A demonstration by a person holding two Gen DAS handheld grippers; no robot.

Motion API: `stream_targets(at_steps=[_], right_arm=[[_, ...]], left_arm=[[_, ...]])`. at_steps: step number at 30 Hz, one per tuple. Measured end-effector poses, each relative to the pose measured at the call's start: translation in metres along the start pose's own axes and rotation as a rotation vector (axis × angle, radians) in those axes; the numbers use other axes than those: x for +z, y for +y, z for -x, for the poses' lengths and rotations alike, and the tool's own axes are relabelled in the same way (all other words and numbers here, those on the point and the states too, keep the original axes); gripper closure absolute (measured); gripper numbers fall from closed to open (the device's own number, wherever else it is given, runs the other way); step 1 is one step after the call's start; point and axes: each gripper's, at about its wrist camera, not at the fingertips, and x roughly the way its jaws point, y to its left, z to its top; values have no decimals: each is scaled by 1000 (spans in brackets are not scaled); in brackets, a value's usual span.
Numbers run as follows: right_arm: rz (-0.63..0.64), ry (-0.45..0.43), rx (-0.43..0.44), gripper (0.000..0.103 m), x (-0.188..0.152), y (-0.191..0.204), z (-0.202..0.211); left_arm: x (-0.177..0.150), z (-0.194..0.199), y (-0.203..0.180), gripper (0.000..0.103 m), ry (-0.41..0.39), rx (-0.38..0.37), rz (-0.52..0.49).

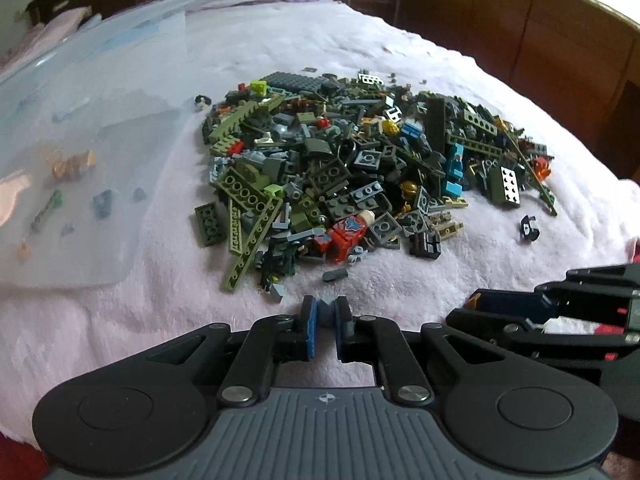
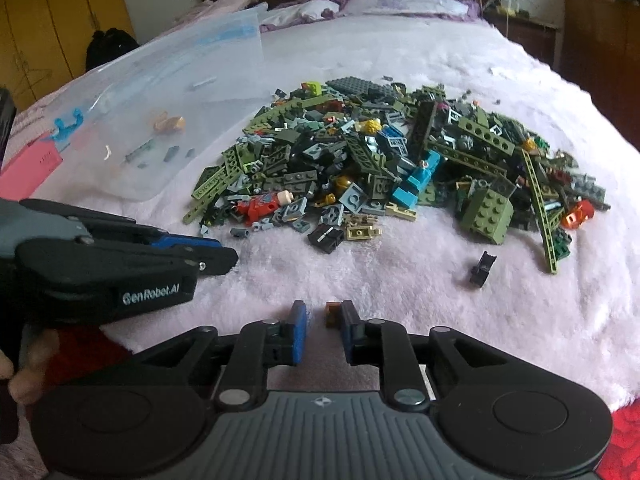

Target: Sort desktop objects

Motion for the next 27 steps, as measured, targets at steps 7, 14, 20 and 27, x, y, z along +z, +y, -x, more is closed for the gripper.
stream_targets(at_steps=[7,14,20,27], right_arm=[[-17,-10,-5,89,0,-2,1],[-35,-18,-9,95,0,-4,3],[-36,-17,-14,95,2,-2,6],[-36,-13,-20,95,3,0,8]], left_arm=[[2,2,2,92,-1,-13,28],[4,19,4,93,-32,-31,46],[6,27,5,92,-34,-31,28],[3,3,0,65,28,-25,-23]])
